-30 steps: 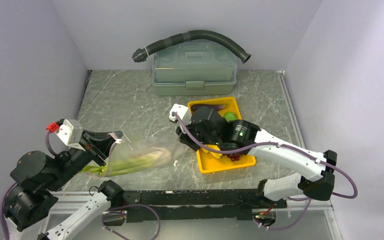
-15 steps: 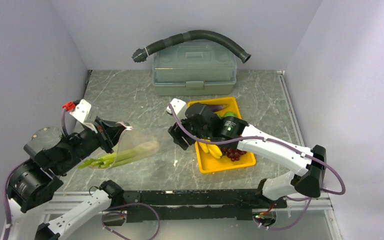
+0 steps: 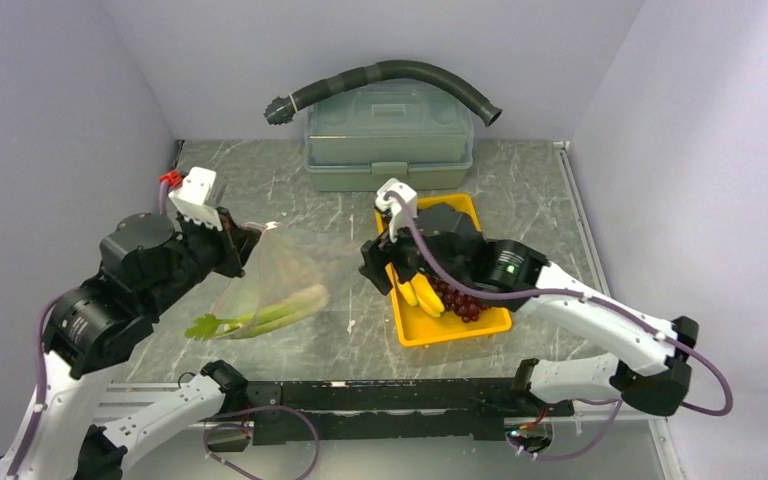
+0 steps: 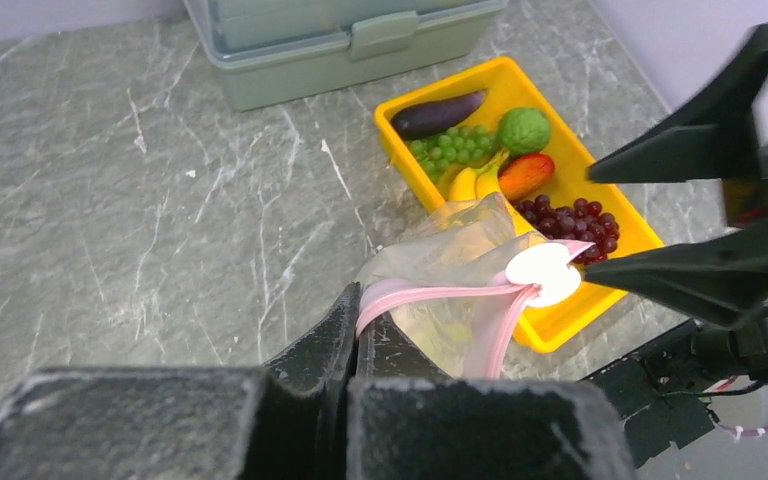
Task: Place the food in the zip-top bag and seal the zipper
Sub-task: Adjust the zipper food storage bag at the center of the board.
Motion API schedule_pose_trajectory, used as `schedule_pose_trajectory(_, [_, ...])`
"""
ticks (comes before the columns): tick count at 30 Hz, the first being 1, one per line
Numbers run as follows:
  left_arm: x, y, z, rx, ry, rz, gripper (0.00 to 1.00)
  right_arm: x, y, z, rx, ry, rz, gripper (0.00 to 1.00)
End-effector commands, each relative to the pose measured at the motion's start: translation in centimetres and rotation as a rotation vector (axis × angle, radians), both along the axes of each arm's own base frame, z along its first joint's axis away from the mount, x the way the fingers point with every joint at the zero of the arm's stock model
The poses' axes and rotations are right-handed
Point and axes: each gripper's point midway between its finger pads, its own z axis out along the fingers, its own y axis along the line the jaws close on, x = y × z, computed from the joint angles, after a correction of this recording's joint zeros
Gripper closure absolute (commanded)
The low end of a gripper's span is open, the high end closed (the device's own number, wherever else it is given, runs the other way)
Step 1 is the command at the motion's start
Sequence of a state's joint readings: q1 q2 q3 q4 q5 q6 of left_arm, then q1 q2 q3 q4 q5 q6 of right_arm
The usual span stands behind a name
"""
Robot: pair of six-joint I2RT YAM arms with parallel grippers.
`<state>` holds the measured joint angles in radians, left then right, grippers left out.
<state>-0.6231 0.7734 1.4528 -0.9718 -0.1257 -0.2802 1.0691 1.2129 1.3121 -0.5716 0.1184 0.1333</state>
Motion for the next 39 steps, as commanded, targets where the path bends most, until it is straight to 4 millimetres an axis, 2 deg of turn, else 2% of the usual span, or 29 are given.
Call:
schedule_pose_trajectory(1, [0.9, 0.4, 1.5, -0.042, -0.008, 0.070, 1.00, -0.1, -0.7, 4.5, 0.168, -0.044, -0.046, 0.19])
schedule_pose_trajectory(9, [1.7, 0.5, 1.0, -0.049, 0.061, 0.134, 1.00, -3.0, 0.3, 7.9, 0.338, 0.007, 0.074, 0.19])
schedule_pose_trajectory(12, [2.1, 0.6, 0.7, -0.043, 0.084, 0.163, 1.00, -4.0, 1.3, 8.7, 0.388, 0.038, 0.127, 0.21])
schedule_pose_trajectory(17, [2.6, 1.2, 0.2, -0.037, 0.117, 0.227, 1.00, -4.6, 2.9, 9.5, 0.426, 0.061, 0.137, 0.22])
schedule_pose_trajectory(24, [3.1, 1.5, -0.3, -0.041, 0.157, 0.286, 1.00, -6.8, 6.2, 10.6, 0.457, 0.062, 0.171, 0.24])
schedule_pose_trajectory(29, [3.1, 1.4, -0.2, -0.068, 0.166, 0.300, 1.00, -6.8, 8.3, 11.0, 0.474, 0.071, 0.124, 0.25])
schedule_pose_trajectory(39, [2.5, 1.7, -0.5, -0.111, 0.180, 0.315, 1.00, -4.2, 11.4, 10.0, 0.425, 0.087, -0.004, 0.32])
